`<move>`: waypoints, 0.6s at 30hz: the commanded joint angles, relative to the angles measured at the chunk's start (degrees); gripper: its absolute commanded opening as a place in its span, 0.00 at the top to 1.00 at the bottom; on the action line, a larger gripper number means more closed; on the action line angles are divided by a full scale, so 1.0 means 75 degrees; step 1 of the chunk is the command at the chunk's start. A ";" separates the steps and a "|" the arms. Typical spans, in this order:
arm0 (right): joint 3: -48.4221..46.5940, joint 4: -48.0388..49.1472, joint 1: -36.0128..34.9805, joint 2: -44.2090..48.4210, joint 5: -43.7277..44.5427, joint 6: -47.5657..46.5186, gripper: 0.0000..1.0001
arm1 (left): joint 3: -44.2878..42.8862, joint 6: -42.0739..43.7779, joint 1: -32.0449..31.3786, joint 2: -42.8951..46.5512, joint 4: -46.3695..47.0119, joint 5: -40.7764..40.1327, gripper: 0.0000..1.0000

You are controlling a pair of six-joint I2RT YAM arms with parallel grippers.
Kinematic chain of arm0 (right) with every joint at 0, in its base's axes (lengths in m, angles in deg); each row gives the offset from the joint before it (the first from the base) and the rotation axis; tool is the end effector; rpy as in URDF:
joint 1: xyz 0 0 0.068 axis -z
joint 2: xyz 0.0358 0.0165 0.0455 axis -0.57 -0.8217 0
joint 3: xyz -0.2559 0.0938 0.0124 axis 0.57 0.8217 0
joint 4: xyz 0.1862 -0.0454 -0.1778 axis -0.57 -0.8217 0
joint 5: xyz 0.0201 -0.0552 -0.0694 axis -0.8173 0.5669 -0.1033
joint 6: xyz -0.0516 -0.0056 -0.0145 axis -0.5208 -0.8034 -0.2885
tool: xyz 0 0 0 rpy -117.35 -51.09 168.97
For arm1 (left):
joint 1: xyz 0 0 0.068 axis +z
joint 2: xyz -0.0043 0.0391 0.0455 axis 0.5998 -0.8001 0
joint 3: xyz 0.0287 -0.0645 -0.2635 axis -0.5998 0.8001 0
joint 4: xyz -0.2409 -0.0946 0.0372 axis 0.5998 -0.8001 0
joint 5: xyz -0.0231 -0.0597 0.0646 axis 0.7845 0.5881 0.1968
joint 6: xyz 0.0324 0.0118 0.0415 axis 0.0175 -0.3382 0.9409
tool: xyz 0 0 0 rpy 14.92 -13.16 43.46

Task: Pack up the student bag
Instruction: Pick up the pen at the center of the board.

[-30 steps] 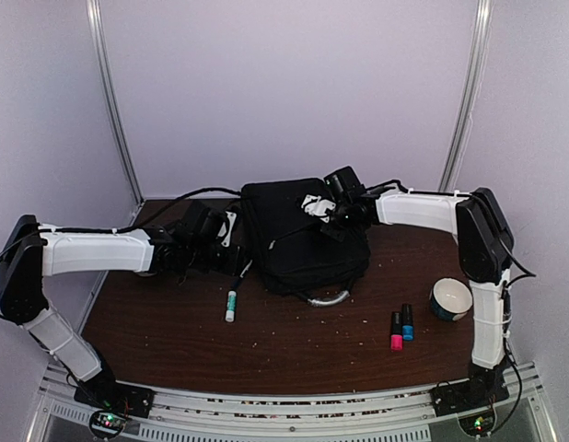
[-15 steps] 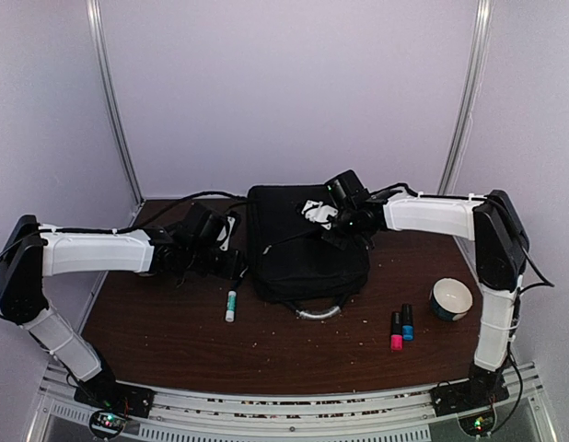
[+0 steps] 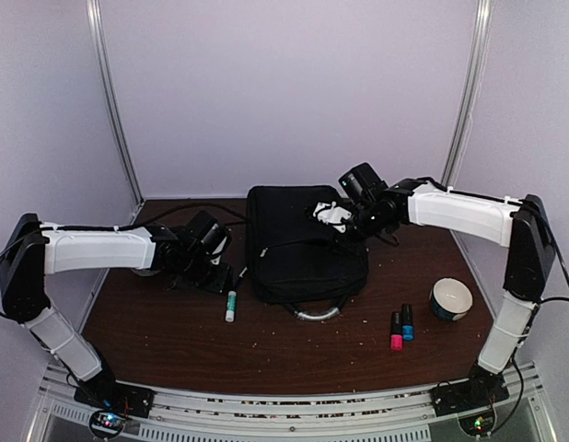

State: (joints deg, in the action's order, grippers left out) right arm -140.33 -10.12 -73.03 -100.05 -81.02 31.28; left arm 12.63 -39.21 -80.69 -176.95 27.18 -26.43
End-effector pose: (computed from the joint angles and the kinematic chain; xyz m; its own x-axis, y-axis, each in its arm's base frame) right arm 0.3062 0.2481 0.2628 -0.2222 -0.7925 -0.5680 -0.9008 0.3897 -0.1914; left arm 0.2310 -0.2132 0.2038 -0.8658 0.0978 -0.4908 0.1841 0.9742 -0.1306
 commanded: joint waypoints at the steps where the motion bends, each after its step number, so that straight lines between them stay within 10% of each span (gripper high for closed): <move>1: 0.0480 -0.0739 -0.0029 0.0945 -0.0517 0.0337 0.52 | -0.0421 -0.0123 0.0130 -0.0337 -0.0573 -0.0005 0.47; 18: 0.3233 -0.1220 0.0882 0.3366 -0.0243 0.0363 0.51 | -0.2268 0.2456 0.0751 -0.2066 -0.0185 0.1308 0.54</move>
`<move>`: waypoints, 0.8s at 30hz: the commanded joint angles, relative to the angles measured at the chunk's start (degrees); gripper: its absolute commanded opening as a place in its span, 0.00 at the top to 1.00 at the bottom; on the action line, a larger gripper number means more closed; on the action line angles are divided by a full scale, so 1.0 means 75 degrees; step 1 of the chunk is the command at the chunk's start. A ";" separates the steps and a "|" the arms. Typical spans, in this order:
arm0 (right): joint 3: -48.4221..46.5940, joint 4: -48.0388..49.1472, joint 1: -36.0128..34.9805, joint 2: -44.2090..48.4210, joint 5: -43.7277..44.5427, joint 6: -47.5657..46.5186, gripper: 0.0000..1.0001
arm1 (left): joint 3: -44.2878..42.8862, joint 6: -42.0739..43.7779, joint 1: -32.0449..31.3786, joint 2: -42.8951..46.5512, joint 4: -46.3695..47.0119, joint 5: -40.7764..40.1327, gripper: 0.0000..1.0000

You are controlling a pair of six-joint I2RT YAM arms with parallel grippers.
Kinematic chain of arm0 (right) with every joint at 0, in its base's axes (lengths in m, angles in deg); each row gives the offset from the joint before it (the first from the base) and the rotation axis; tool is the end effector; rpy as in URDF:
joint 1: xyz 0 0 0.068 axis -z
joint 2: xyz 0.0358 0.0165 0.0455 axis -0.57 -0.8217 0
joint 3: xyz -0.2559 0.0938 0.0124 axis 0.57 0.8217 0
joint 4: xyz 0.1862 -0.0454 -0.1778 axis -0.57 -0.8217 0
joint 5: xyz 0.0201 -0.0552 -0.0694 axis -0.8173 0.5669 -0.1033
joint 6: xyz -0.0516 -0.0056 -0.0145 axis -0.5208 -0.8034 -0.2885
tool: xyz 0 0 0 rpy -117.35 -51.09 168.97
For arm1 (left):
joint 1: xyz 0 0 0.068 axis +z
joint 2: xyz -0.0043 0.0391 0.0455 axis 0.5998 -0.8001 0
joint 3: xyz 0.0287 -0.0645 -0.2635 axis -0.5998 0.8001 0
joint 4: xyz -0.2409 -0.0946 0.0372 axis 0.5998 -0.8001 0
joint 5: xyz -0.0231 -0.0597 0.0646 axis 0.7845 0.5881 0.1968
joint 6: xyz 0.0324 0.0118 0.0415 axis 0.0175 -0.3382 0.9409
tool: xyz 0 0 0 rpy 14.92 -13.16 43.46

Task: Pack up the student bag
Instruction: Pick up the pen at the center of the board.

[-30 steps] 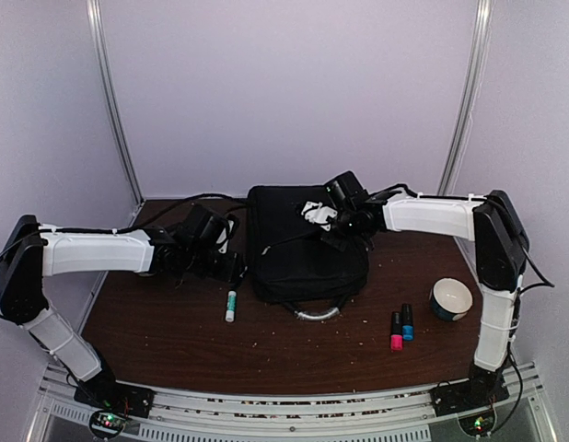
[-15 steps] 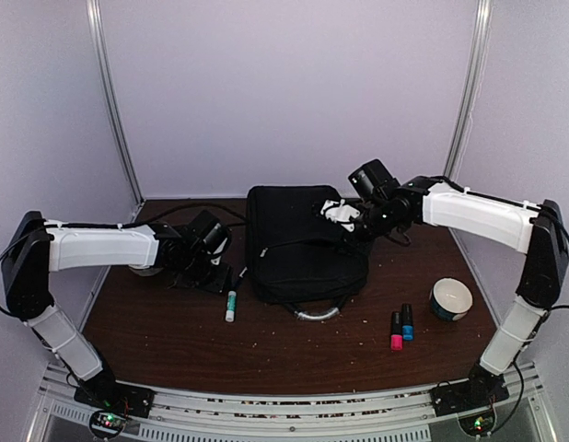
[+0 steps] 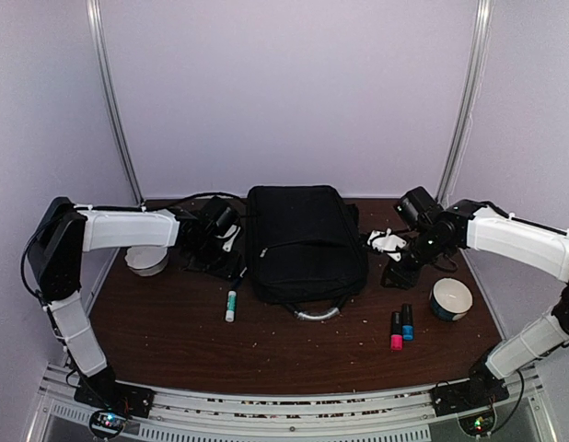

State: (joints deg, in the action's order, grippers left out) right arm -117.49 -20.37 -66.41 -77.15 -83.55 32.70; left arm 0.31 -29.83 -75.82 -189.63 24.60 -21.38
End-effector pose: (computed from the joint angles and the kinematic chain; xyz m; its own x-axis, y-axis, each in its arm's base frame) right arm 0.2285 0.1487 0.2557 -0.4043 -0.7893 -0.4622 -0.8736 0.4829 -0.0603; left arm 0.2873 -0.2283 0.1925 -0.8769 0.2059 -0.4344 0.2739 0.9566 -0.0994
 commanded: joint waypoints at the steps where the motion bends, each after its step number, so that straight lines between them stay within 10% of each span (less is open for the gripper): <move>1: 0.0219 0.0186 0.0011 0.0345 0.0156 0.0185 0.51 | -0.0770 0.1328 0.0134 -0.0513 0.0034 0.0670 0.56; 24: 0.0045 0.0230 0.0061 0.0192 0.0171 0.0199 0.51 | -0.1040 0.1573 0.0312 -0.1514 -0.0429 0.0531 0.61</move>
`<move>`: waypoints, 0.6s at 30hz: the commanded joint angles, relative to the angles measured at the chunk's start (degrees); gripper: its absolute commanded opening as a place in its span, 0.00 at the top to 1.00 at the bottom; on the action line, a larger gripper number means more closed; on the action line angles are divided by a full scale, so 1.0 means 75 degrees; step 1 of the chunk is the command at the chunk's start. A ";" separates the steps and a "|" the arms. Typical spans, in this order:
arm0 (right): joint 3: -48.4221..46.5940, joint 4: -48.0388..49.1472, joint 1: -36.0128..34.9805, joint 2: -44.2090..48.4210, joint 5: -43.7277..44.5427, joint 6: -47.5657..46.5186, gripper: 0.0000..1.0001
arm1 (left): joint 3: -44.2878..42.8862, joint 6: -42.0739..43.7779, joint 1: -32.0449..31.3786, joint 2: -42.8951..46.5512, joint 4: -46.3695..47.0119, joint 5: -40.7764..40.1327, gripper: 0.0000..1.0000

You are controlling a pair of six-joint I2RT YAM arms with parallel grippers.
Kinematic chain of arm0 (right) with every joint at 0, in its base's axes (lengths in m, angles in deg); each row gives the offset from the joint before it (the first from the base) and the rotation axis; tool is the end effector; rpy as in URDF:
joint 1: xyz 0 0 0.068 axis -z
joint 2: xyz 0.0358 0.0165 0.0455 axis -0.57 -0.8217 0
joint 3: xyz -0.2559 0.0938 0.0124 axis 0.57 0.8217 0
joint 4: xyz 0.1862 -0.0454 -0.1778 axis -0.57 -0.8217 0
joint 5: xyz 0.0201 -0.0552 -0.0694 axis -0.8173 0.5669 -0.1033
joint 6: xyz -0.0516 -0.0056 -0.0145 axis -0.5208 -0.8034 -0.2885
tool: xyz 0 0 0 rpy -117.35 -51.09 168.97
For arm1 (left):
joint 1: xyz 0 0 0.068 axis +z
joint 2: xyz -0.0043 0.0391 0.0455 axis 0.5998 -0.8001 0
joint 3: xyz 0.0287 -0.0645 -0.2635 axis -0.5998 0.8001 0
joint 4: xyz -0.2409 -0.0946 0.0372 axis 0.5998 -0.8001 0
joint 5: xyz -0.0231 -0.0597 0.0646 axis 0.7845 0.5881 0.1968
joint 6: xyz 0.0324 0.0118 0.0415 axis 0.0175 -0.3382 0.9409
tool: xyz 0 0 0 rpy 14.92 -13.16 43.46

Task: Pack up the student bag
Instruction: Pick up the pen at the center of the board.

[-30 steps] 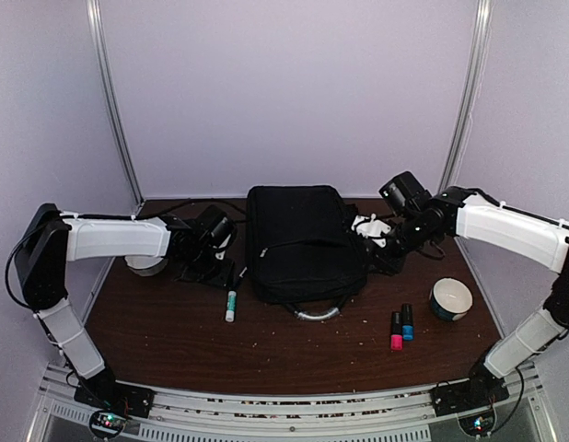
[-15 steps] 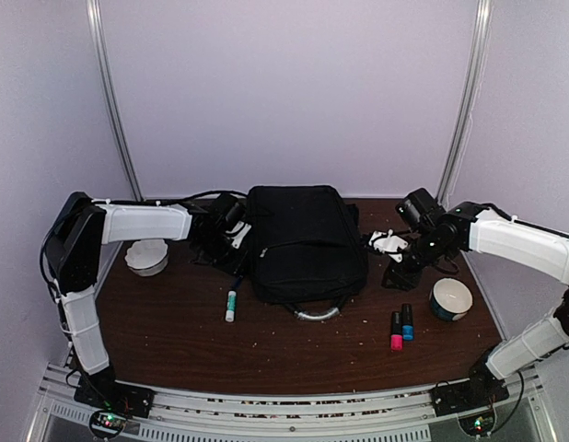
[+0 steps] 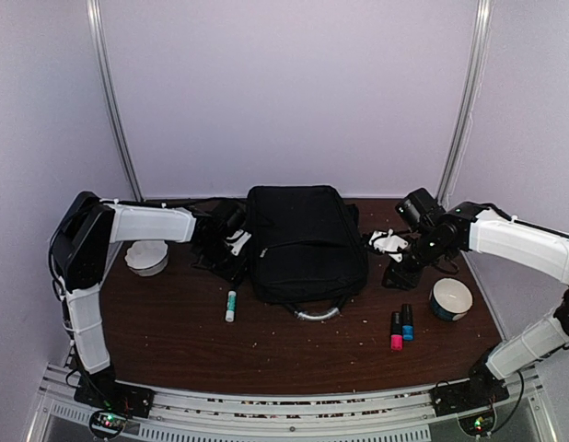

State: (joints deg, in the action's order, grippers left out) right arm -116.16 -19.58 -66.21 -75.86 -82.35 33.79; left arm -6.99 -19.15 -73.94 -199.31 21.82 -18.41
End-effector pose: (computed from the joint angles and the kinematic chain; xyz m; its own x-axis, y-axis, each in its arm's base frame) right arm 0.2255 0.1449 0.2549 -0.4211 -0.7788 -0.4649 -0.8580 0.5082 -0.0742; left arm 0.3173 -0.2383 0.1650 -0.8556 0.3767 -0.3549 0.4176 0.9076 -0.0435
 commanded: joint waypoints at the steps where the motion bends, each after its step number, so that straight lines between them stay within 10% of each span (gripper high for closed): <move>1: -0.0143 0.0126 0.0035 0.0019 0.0000 0.0062 0.50 | -0.0057 0.0139 0.0068 -0.0236 -0.0057 0.0148 0.62; 18: -0.0350 0.0037 0.0035 -0.0167 -0.0174 0.0076 0.50 | 0.0192 0.0093 0.0066 -0.0303 -0.0179 -0.0027 0.73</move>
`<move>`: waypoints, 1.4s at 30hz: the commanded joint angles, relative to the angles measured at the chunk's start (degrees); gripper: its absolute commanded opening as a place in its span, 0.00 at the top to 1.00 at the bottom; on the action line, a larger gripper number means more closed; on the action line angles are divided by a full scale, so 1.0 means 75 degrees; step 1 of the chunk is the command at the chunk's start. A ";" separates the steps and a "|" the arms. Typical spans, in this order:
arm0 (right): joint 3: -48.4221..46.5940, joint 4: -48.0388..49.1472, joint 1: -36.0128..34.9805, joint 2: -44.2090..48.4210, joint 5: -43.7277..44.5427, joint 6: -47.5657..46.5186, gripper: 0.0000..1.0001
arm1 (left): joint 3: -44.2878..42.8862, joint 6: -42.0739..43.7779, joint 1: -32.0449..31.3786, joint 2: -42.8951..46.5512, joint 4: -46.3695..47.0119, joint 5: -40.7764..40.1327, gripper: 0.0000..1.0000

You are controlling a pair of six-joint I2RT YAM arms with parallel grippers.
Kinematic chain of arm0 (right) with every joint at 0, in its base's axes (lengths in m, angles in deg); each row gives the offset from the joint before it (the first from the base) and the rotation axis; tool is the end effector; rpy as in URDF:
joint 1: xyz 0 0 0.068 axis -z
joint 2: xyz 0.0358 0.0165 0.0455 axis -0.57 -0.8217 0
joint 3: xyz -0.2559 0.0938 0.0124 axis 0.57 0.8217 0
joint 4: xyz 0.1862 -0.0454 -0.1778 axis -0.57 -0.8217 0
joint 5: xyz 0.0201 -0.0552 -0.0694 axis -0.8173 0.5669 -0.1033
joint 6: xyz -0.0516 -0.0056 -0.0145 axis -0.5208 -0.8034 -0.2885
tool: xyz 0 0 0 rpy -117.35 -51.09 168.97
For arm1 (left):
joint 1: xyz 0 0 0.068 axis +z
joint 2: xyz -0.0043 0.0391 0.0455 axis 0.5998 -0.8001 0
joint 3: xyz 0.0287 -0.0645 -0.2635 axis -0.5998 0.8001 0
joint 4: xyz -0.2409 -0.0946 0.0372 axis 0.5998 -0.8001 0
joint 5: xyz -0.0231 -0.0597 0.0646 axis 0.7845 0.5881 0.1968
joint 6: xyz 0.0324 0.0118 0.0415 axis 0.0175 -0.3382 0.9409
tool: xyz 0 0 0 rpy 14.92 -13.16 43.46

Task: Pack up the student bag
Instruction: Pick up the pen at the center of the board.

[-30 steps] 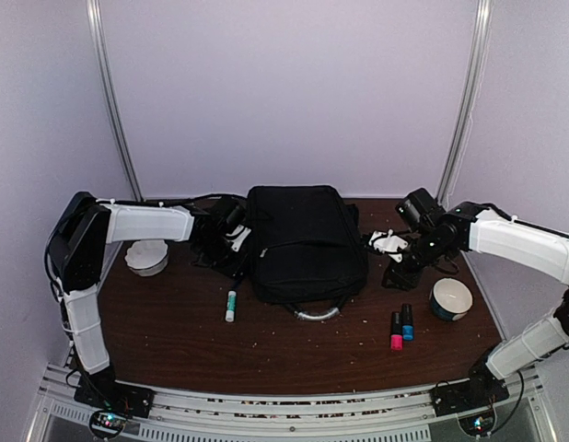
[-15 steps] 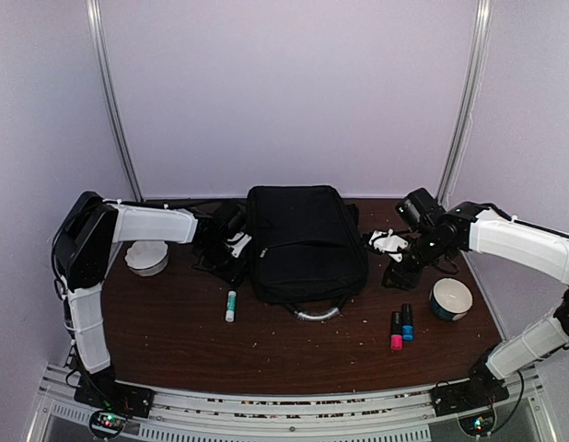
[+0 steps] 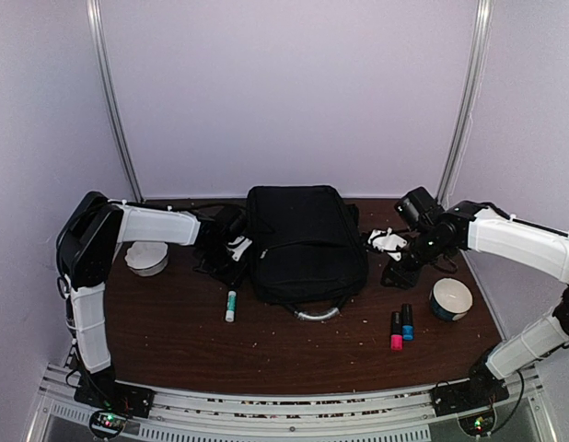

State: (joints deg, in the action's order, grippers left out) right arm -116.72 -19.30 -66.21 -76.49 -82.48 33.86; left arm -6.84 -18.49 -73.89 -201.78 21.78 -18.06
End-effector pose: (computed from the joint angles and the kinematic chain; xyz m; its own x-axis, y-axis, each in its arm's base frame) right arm 0.2282 0.1466 0.2553 -0.4204 -0.7769 -0.4687 -0.8579 0.5086 -0.0736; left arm 0.3184 -0.2389 0.1479 -0.8638 0.3959 -0.3115 0.4270 0.9036 -0.0356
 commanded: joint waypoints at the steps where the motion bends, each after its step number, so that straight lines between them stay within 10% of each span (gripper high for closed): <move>1: -0.0291 -0.0004 0.0035 -0.0100 -0.0176 0.0068 0.50 | 0.0220 -0.0020 0.0063 0.0072 -0.0196 -0.0108 0.74; 42: -0.0902 -0.0299 0.0034 -0.0545 -0.0859 0.0126 0.51 | 0.4285 -0.1420 -0.0019 0.3761 -0.0916 0.0304 0.93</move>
State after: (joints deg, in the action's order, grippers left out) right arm -121.36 -20.37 -66.21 -80.27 -88.03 34.04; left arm 25.66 -28.30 -73.72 -174.11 18.78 -15.02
